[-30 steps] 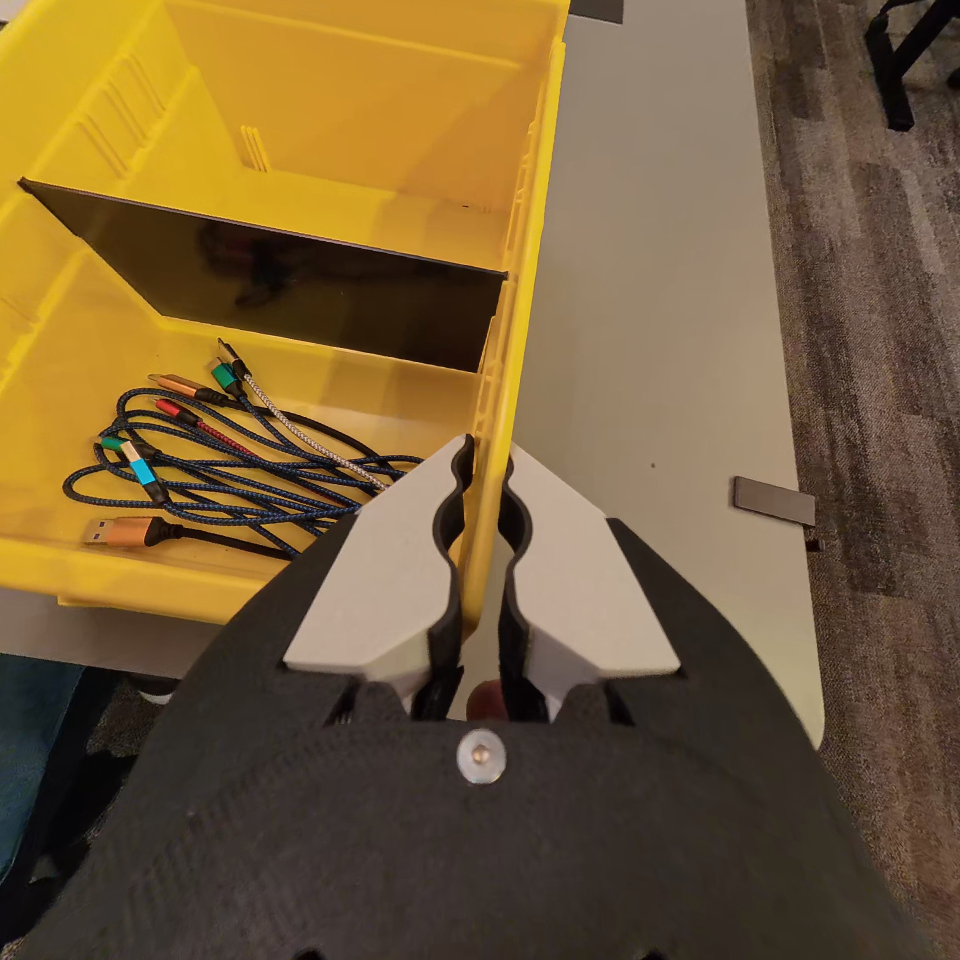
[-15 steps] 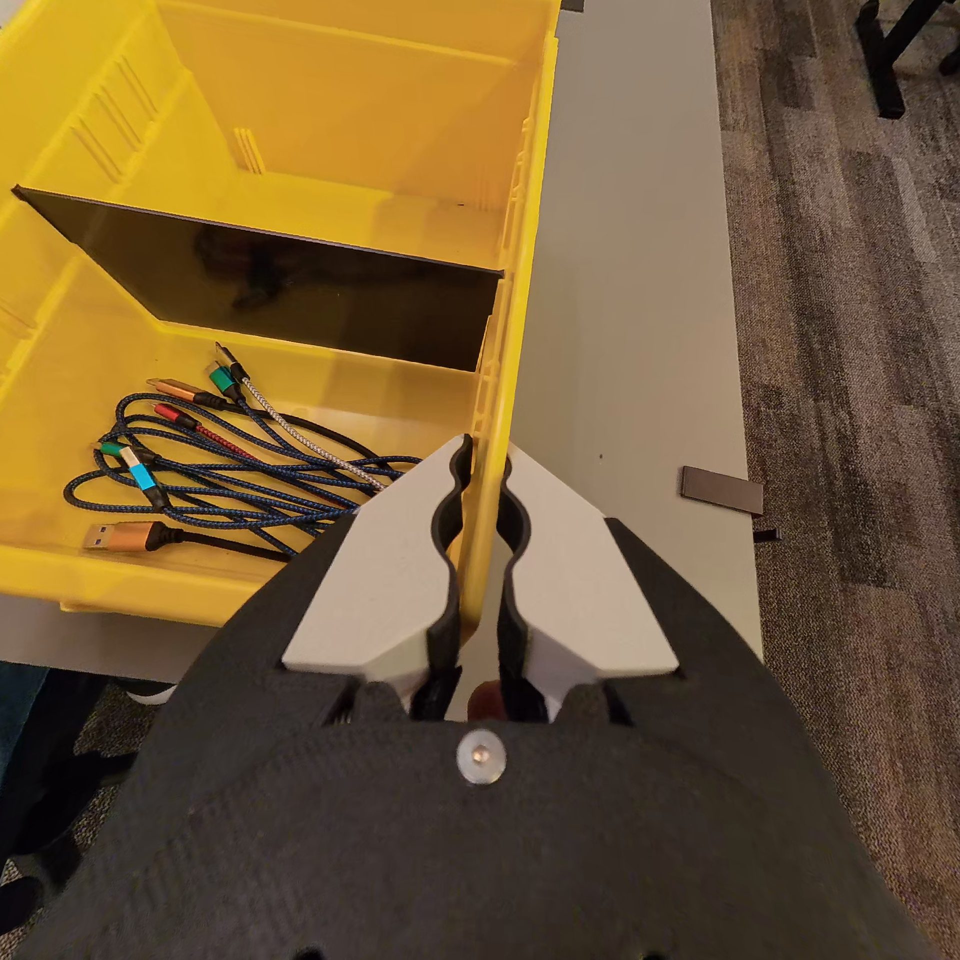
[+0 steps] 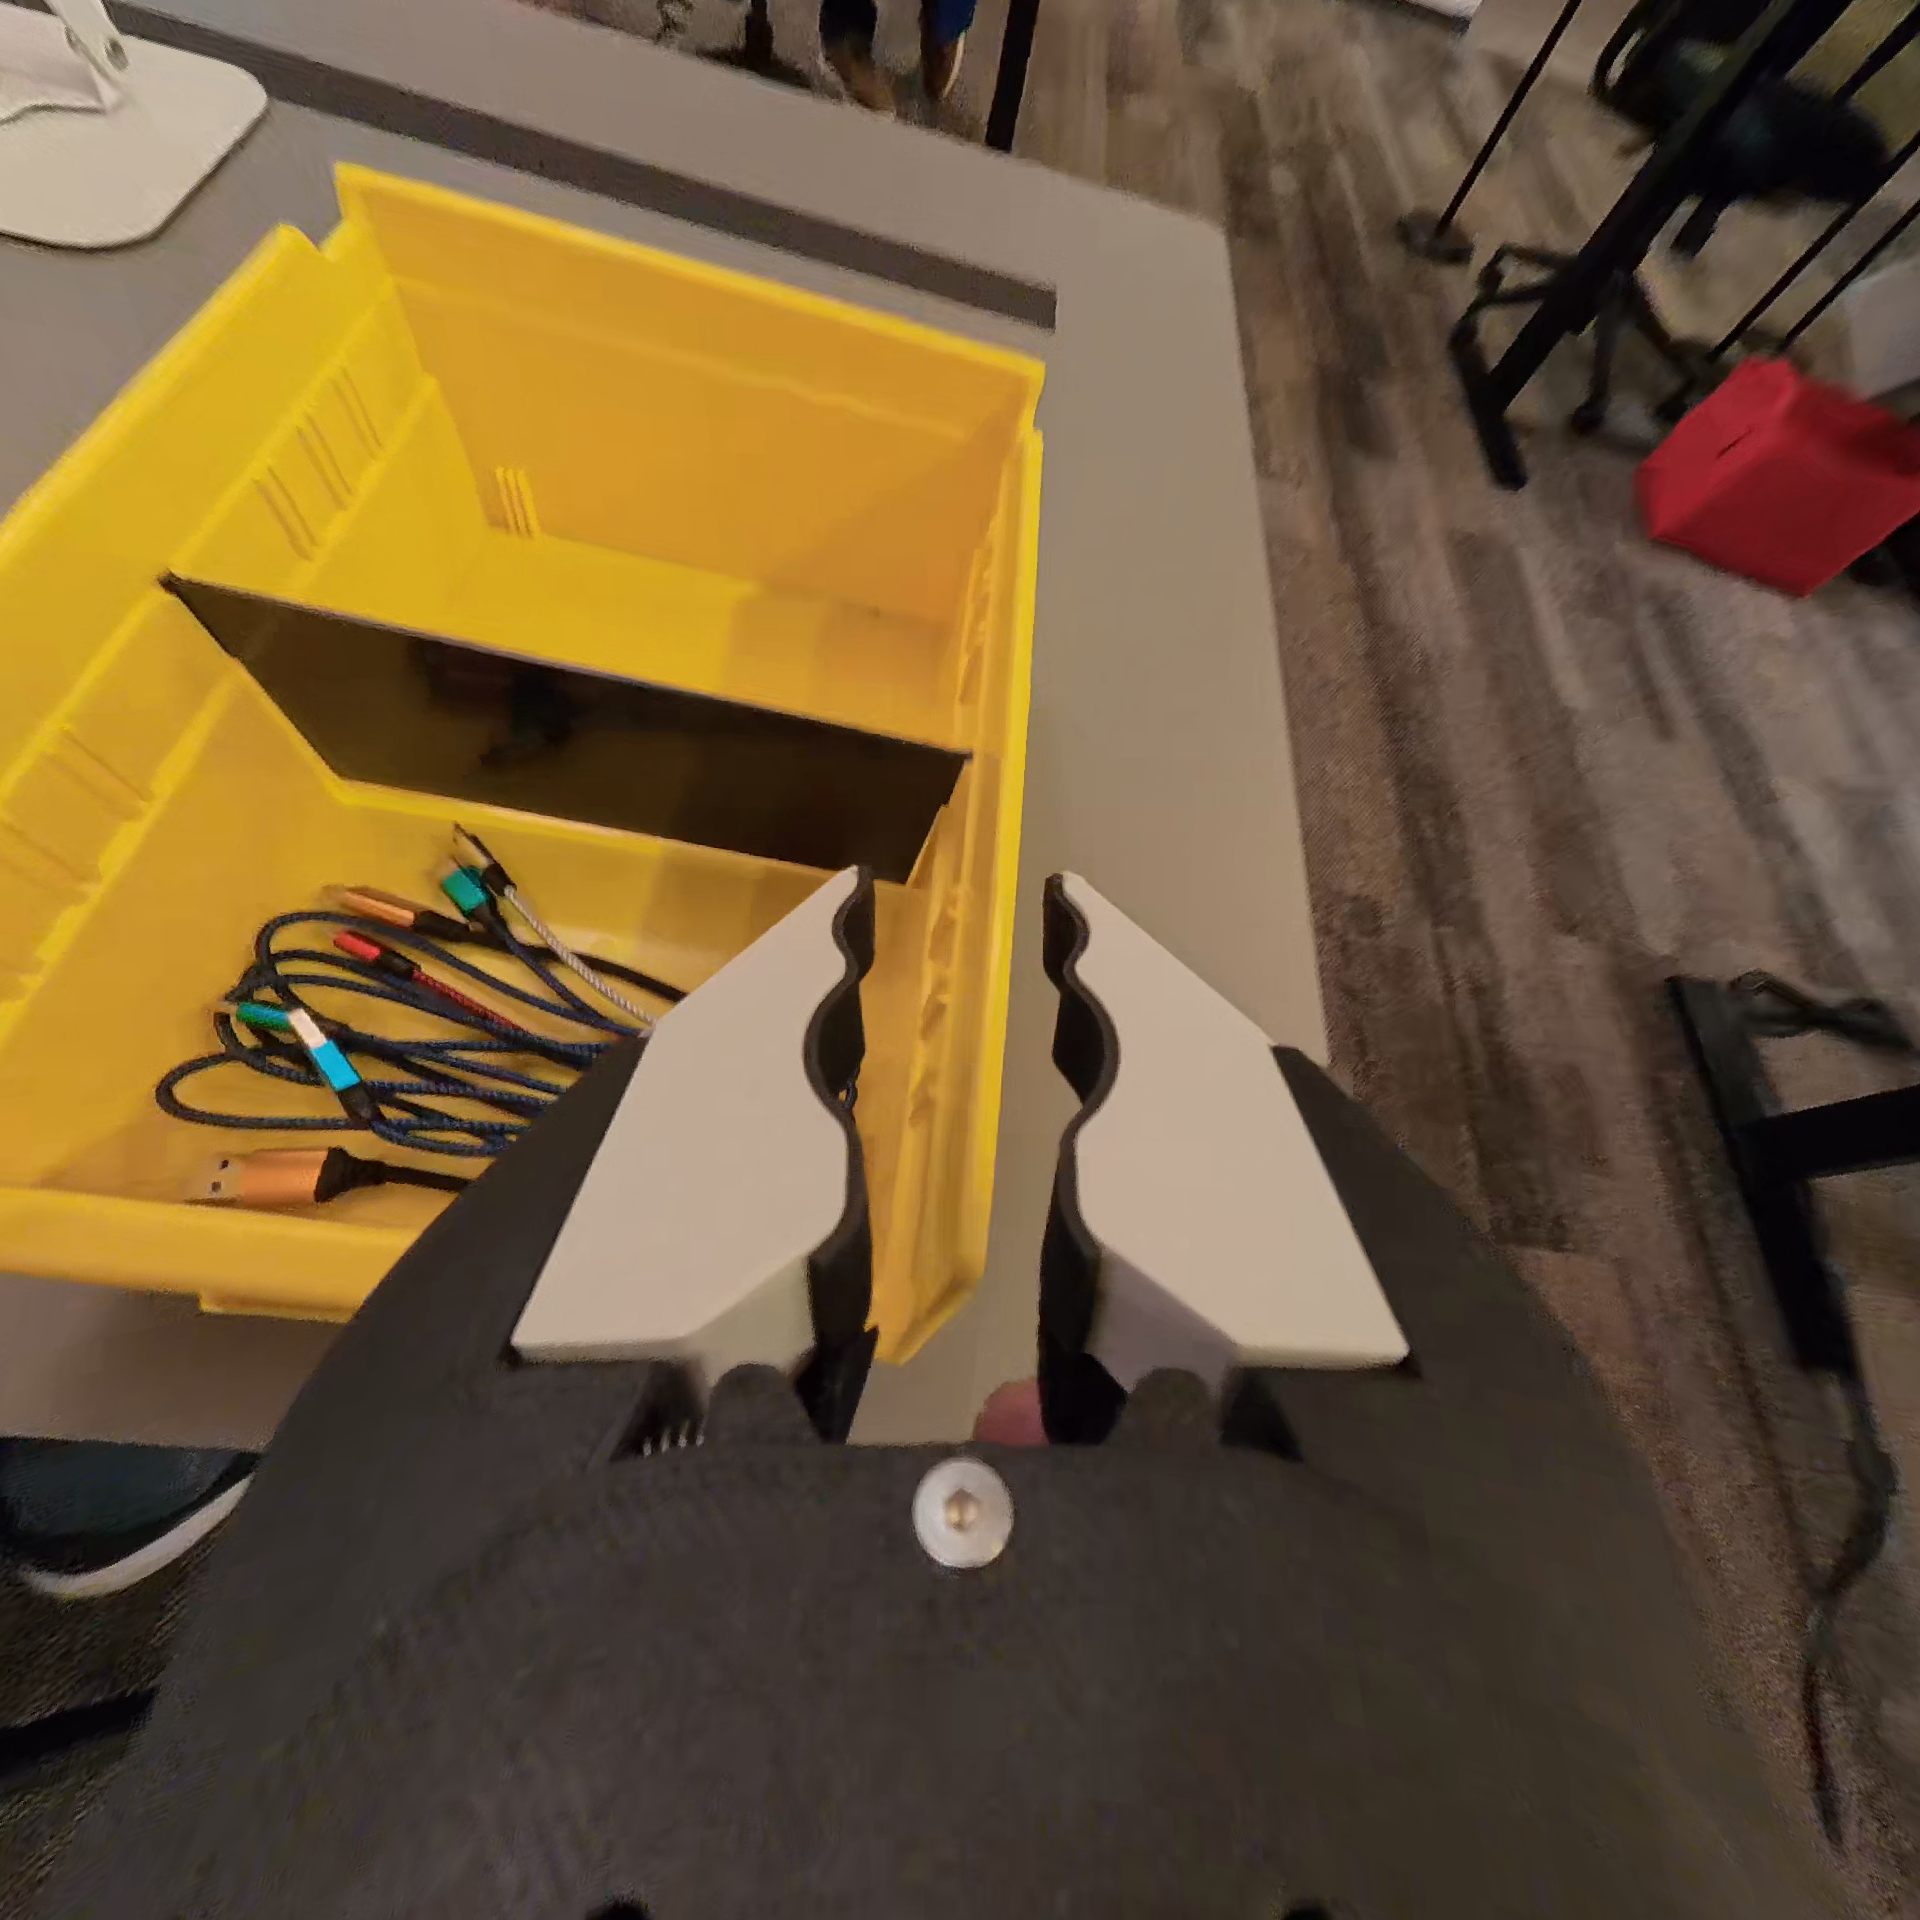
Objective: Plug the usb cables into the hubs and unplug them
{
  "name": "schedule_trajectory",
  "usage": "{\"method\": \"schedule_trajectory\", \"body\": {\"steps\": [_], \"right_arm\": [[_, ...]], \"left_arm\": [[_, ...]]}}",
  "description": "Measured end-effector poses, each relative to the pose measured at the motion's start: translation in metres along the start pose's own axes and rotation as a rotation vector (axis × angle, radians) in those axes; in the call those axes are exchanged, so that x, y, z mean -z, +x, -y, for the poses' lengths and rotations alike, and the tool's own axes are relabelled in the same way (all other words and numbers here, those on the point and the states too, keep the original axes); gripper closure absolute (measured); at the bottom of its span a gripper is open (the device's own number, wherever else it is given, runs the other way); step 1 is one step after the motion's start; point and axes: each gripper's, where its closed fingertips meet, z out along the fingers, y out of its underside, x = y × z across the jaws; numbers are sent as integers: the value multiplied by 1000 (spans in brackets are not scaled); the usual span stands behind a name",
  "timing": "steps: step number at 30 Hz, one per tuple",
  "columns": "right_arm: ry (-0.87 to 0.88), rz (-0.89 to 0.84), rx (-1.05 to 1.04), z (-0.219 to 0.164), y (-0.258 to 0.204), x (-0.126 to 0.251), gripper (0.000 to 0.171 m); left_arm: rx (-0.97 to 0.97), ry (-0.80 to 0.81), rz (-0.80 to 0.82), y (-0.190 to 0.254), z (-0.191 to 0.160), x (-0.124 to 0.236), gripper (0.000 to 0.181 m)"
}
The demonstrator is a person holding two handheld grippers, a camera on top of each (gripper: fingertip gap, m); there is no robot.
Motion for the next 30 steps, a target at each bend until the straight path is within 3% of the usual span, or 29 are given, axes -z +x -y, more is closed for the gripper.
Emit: {"method": "schedule_trajectory", "body": {"steps": [3,6,9,13,20,22,30], "right_arm": [[62,-32,58,28,-8,10,142],[102,-32,124,51,-24,16,143],[135,-8,179,67,-45,20,144],[162,41,226,79,-73,23,145],[183,91,292,92,-102,20,146],[190,104,294,94,-106,17,147],[194,146,310,98,-125,10,148]], "left_arm": [[-162,6,-74,28,39,-20,142],[-362,-76,-129,52,56,-59,144],[-530,-252,-185,62,44,-106,144],[-615,-522,-288,61,8,-146,140],[-750,-778,-301,48,-31,-175,129],[-773,-813,-316,48,-42,-179,137],[-814,-705,-252,39,-28,-175,145]]}}
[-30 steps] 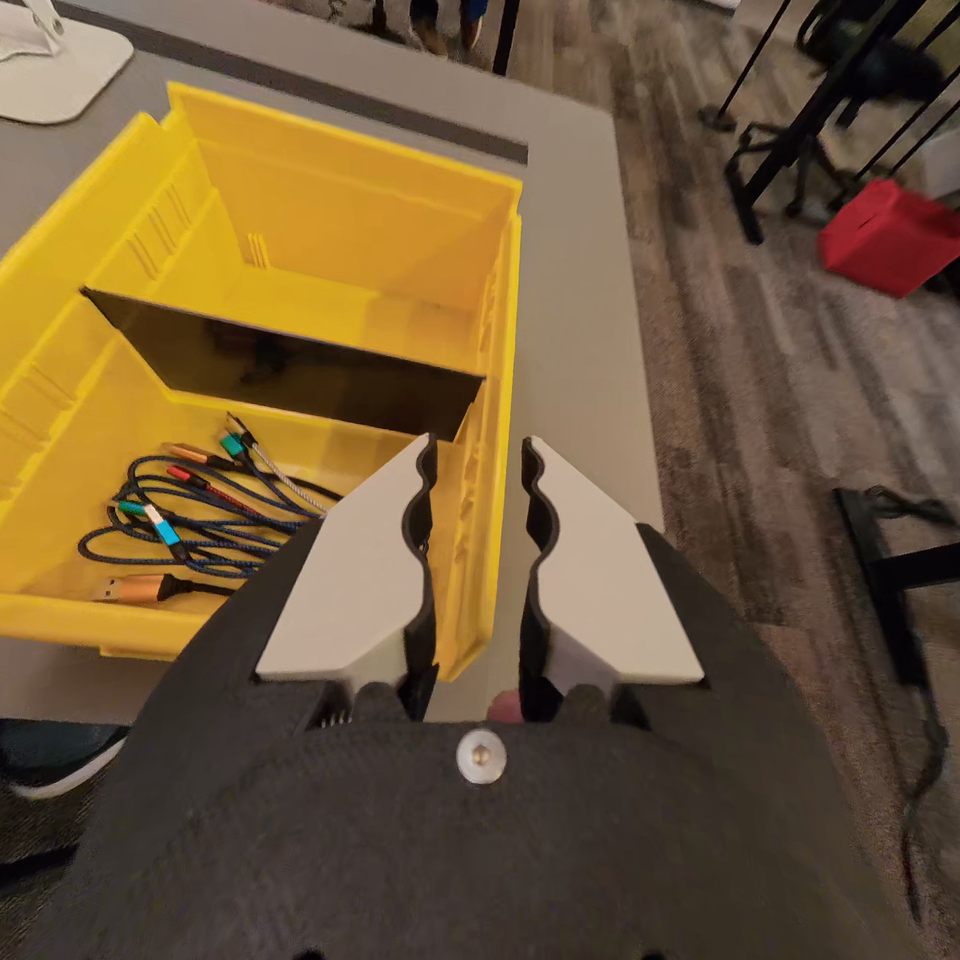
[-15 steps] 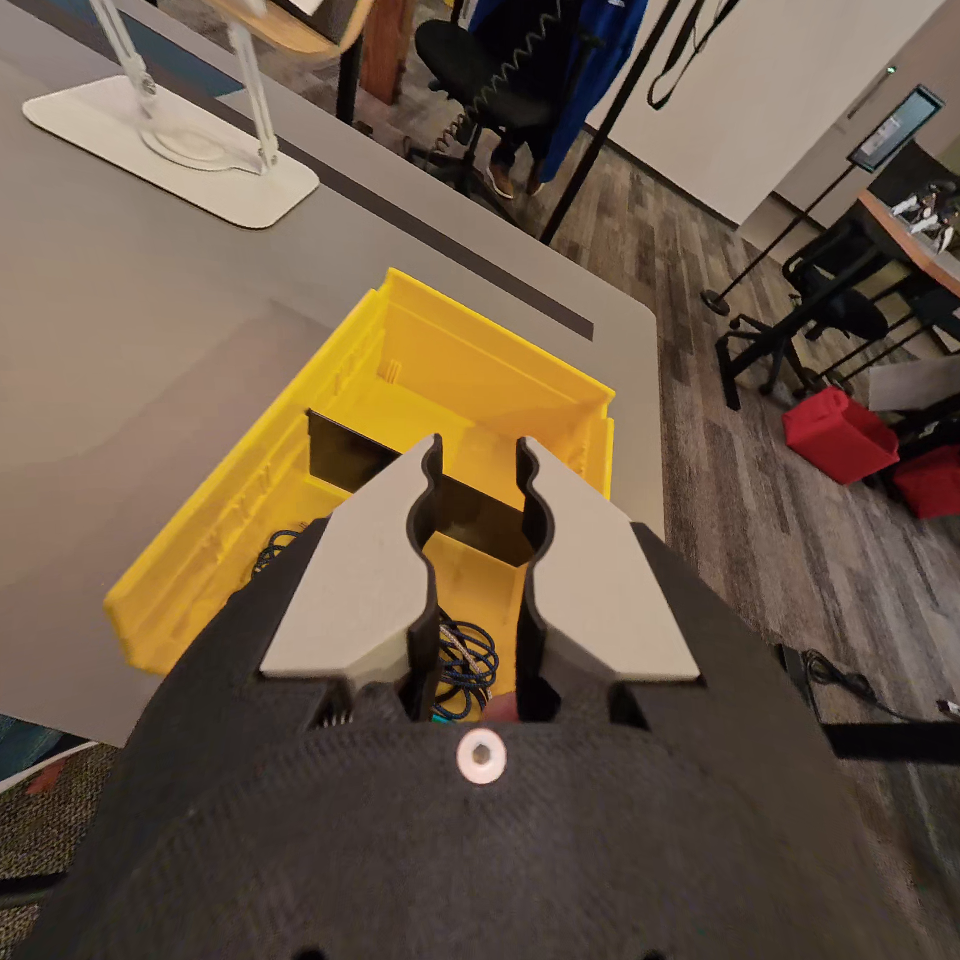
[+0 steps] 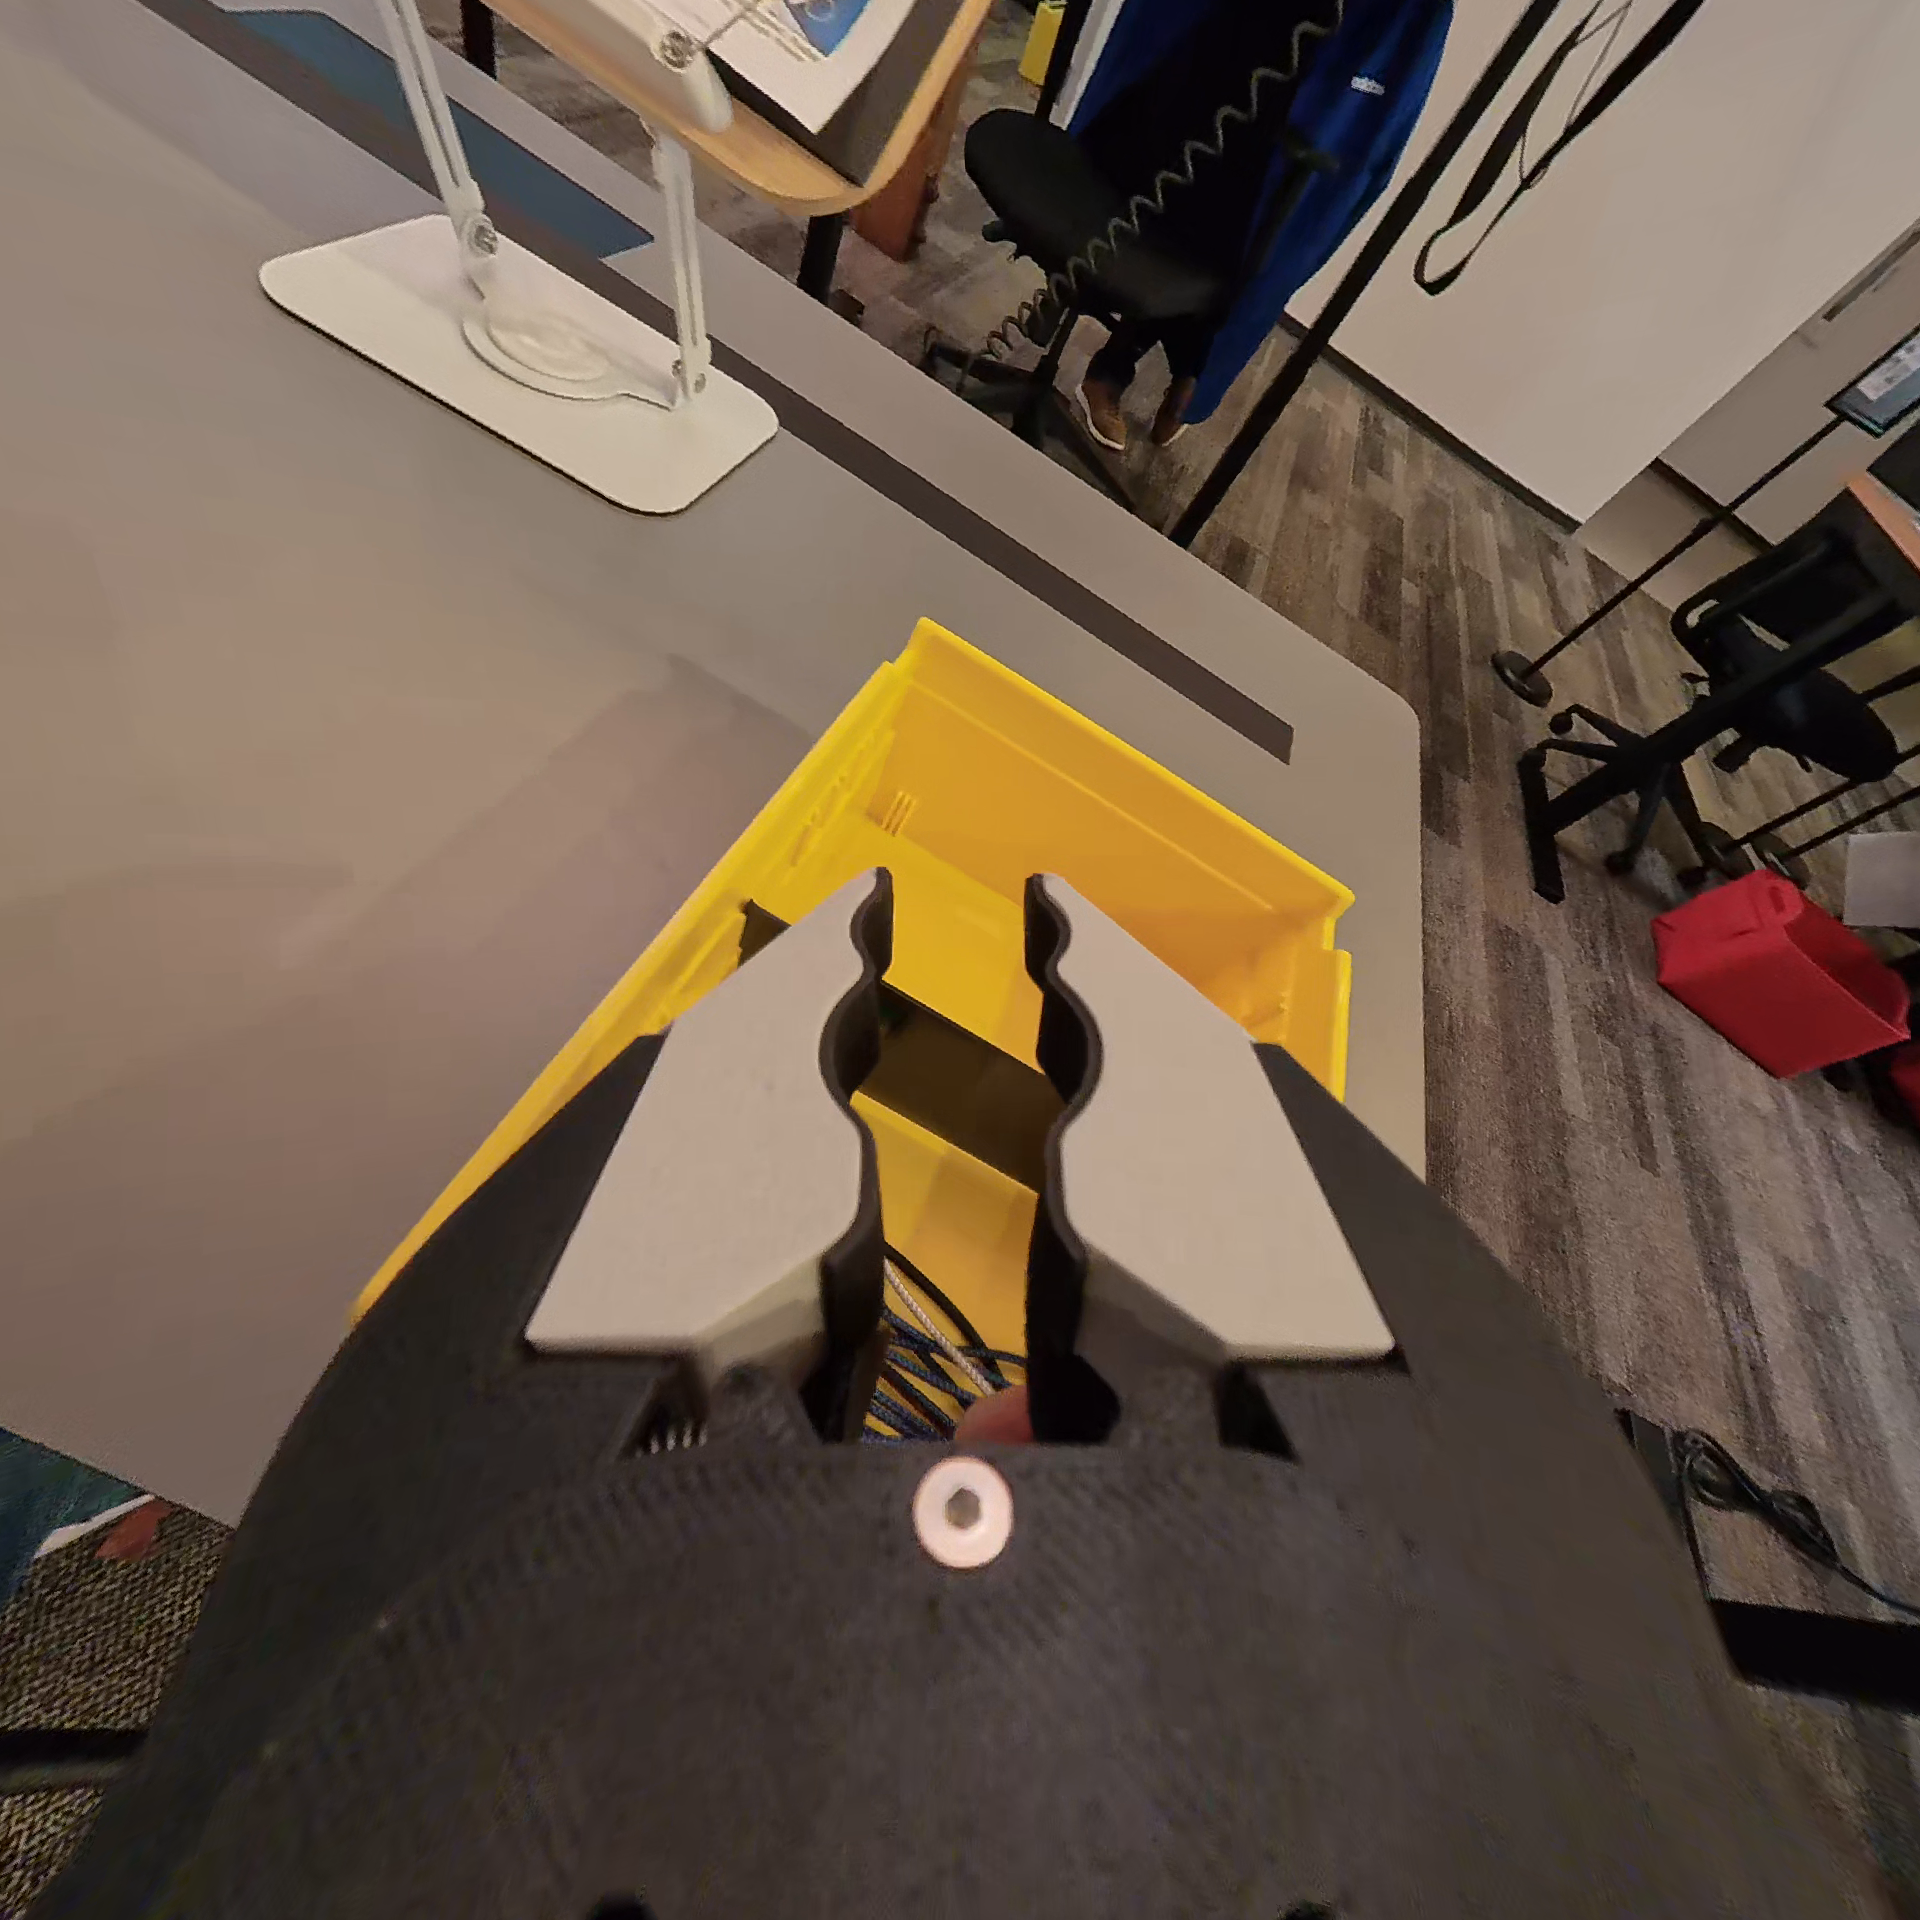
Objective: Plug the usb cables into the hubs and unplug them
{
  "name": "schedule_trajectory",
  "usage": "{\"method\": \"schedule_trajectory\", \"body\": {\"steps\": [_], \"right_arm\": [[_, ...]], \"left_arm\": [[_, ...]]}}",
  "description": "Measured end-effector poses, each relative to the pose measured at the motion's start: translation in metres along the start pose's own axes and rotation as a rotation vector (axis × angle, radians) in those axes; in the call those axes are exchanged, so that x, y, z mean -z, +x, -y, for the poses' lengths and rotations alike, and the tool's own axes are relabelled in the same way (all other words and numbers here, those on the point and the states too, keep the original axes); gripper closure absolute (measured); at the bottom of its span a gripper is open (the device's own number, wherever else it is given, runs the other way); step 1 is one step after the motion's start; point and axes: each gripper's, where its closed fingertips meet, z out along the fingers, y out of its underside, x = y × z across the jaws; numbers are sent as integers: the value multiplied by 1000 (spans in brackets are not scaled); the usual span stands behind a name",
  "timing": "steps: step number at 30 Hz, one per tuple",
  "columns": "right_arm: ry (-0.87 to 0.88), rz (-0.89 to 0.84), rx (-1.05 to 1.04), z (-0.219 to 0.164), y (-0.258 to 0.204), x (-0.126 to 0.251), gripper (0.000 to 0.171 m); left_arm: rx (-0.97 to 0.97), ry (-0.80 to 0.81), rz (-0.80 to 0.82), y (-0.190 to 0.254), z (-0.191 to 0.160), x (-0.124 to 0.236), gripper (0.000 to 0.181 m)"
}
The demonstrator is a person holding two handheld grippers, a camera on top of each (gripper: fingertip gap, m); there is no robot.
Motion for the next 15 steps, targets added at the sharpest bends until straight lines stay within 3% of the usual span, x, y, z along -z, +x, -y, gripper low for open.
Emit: {"method": "schedule_trajectory", "body": {"steps": [15], "right_arm": [[95,177,42,44,-64,-20,147]], "left_arm": [[7,194,240,-41,-9,115,148]]}}
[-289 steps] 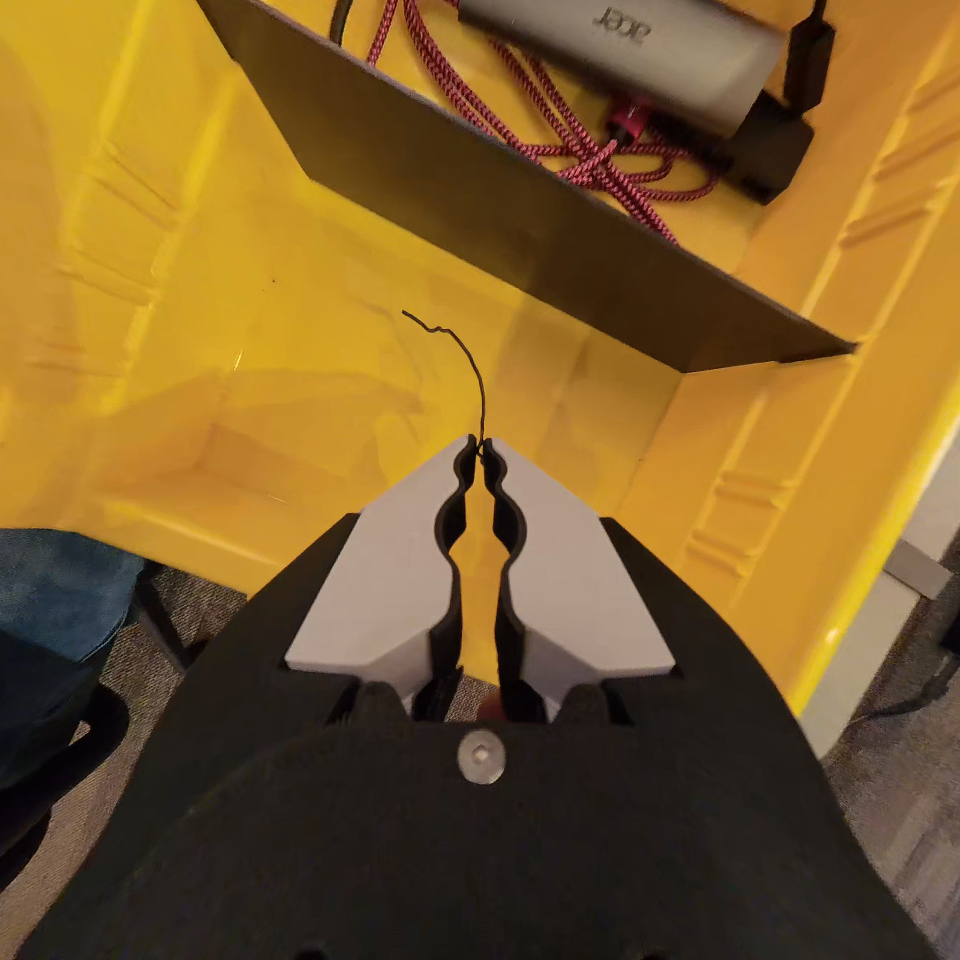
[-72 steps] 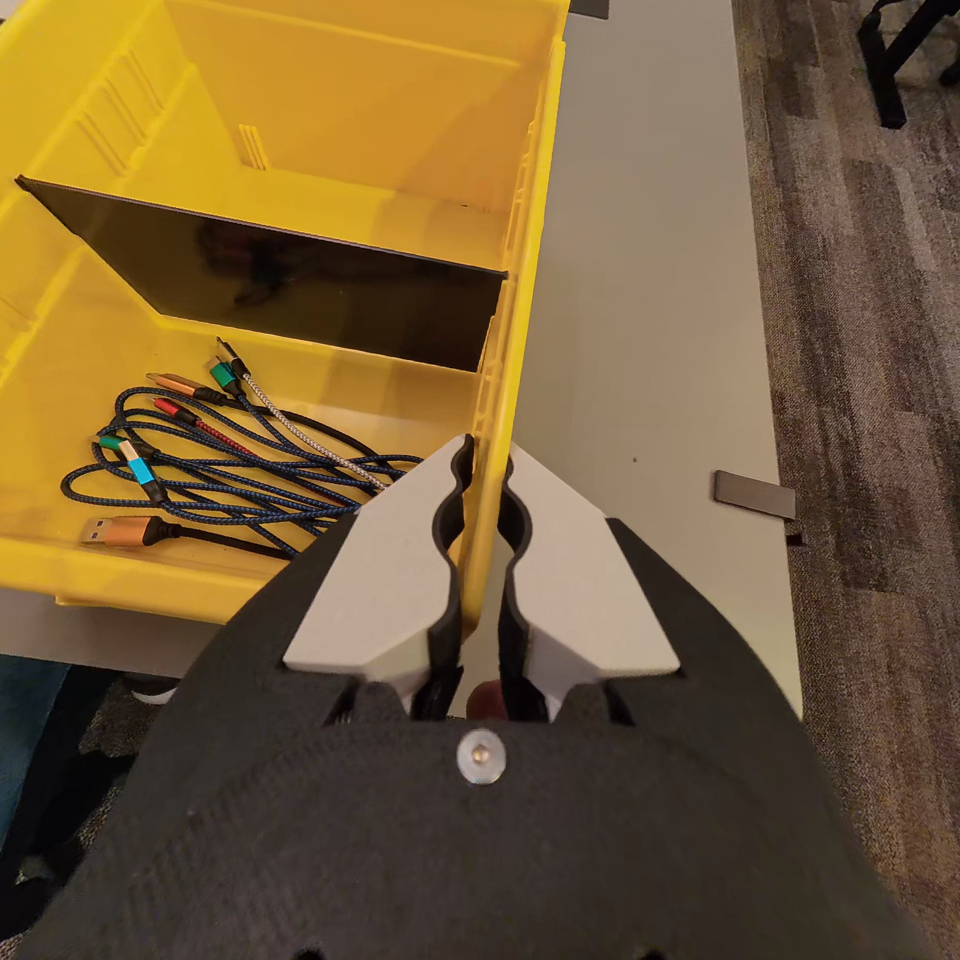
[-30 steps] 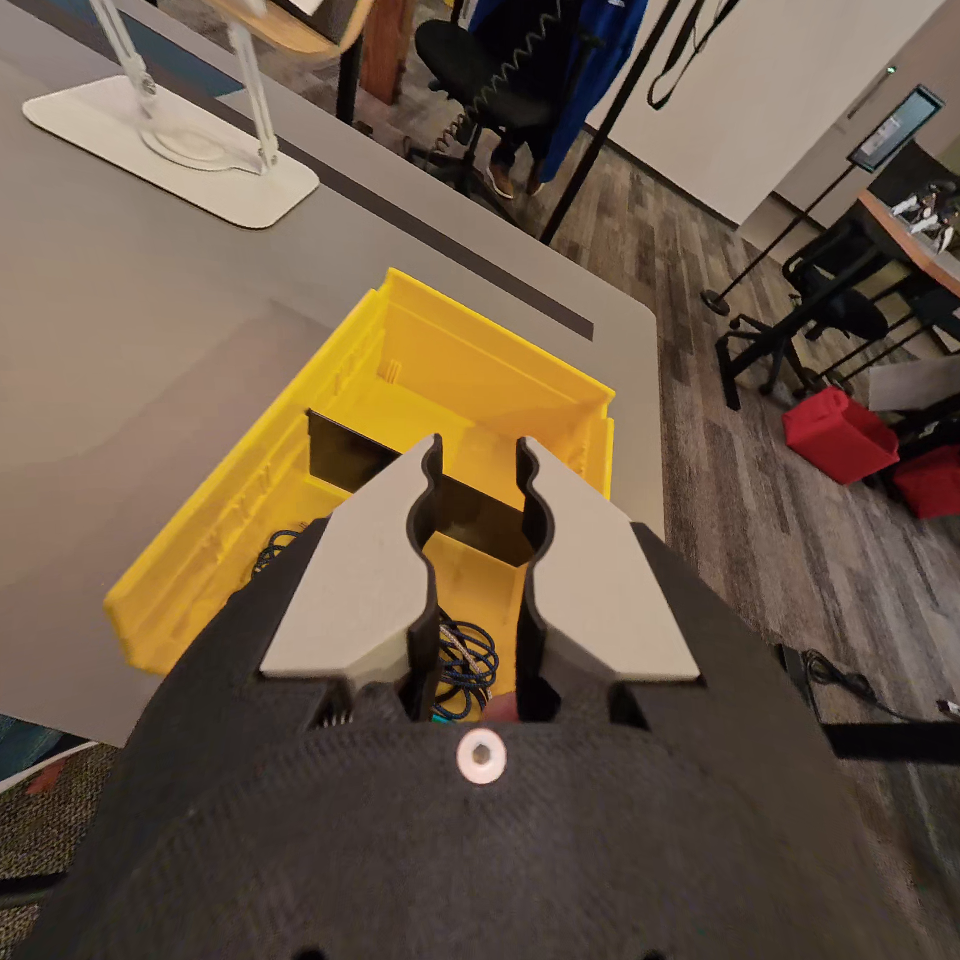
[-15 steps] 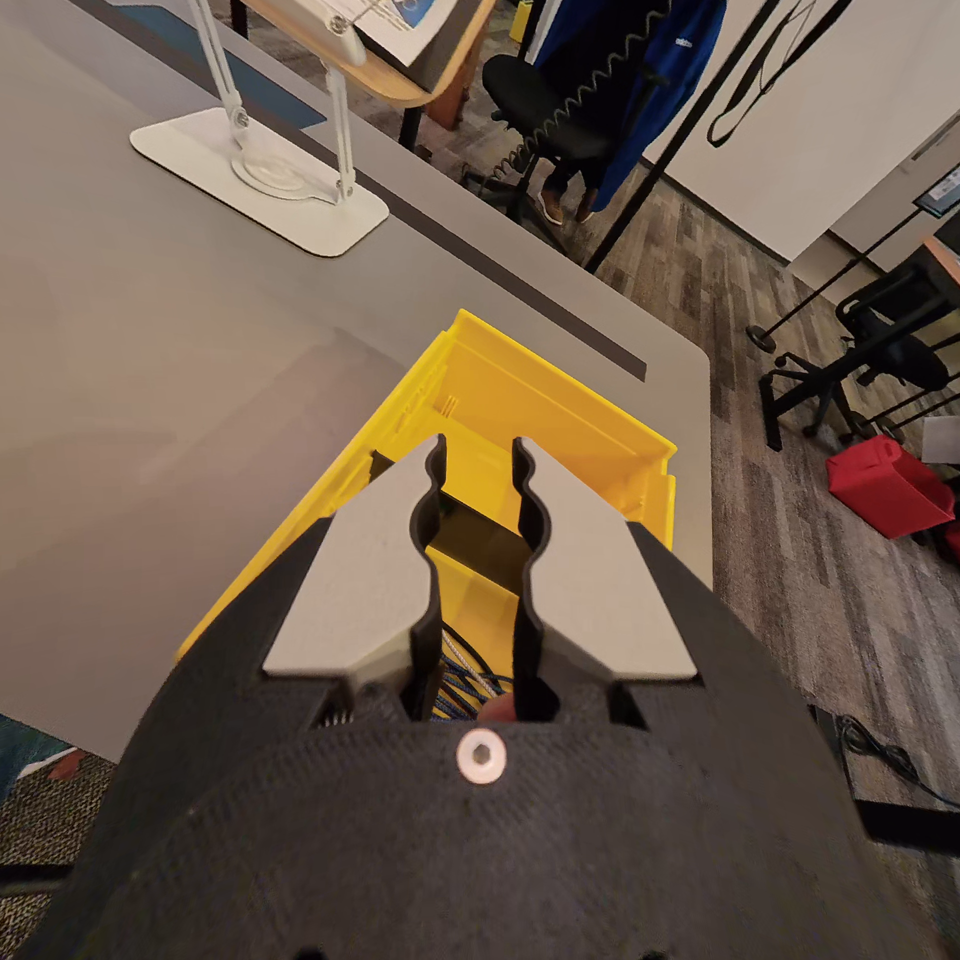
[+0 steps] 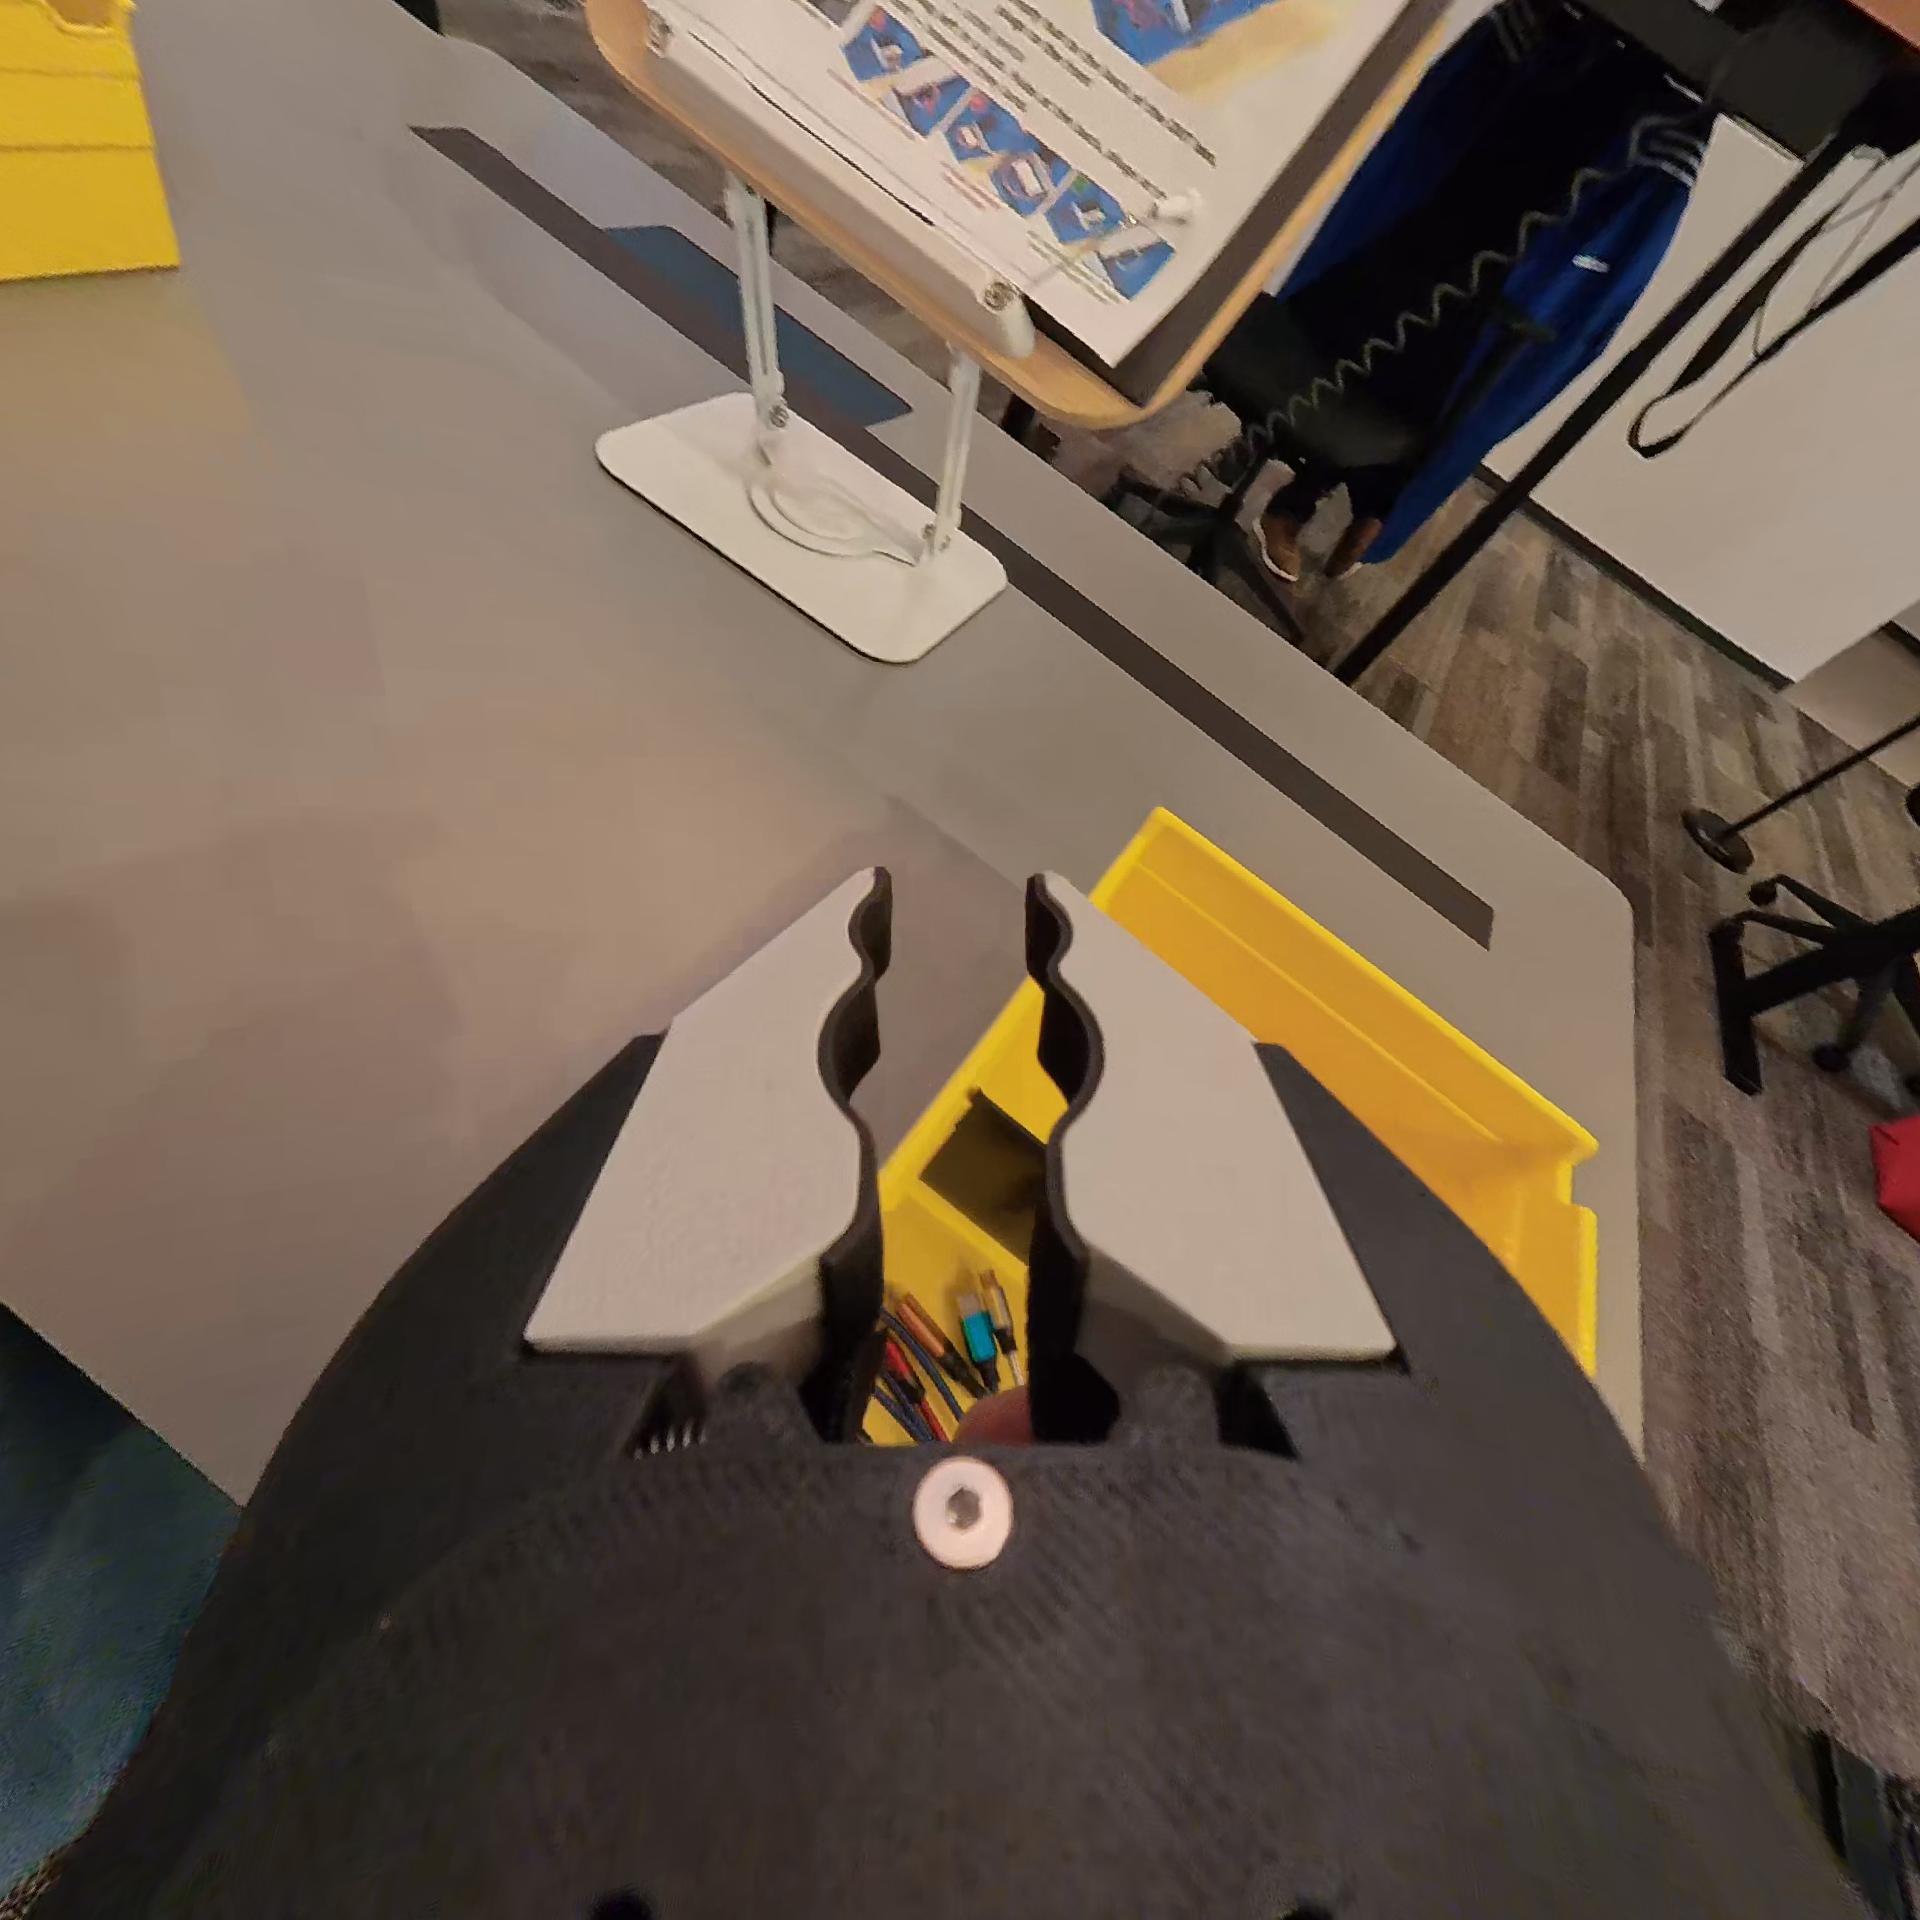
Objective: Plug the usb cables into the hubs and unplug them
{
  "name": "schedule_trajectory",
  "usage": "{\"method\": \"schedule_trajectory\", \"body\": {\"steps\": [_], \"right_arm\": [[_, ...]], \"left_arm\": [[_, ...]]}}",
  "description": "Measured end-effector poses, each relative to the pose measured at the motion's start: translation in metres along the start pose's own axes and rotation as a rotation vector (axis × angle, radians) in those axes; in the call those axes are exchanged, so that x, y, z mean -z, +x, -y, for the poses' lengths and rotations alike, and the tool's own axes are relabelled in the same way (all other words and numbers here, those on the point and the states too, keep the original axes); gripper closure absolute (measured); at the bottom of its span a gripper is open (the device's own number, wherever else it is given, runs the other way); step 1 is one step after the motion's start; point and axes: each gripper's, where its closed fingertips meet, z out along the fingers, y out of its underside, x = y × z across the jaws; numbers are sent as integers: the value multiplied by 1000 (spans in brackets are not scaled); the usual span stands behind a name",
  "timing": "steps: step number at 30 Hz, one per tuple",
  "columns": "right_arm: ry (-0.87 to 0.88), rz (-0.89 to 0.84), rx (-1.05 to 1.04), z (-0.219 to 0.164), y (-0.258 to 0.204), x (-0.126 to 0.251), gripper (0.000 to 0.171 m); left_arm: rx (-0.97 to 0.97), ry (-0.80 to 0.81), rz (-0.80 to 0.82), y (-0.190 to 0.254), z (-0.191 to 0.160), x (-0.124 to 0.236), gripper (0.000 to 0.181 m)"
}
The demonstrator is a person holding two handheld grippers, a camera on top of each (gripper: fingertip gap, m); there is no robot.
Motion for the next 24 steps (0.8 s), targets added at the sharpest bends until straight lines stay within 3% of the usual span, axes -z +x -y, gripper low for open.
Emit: {"method": "schedule_trajectory", "body": {"steps": [11,16,24], "right_arm": [[80,135,13,35,-43,-20,146],[115,260,-4,54,-73,-30,136],[219,512,-96,101,-121,-43,120]], "left_arm": [[-97,116,145,-37,30,80,147],[-261,290,130,-19,97,119,147],[-629,529,72,60,231,161,147]]}}
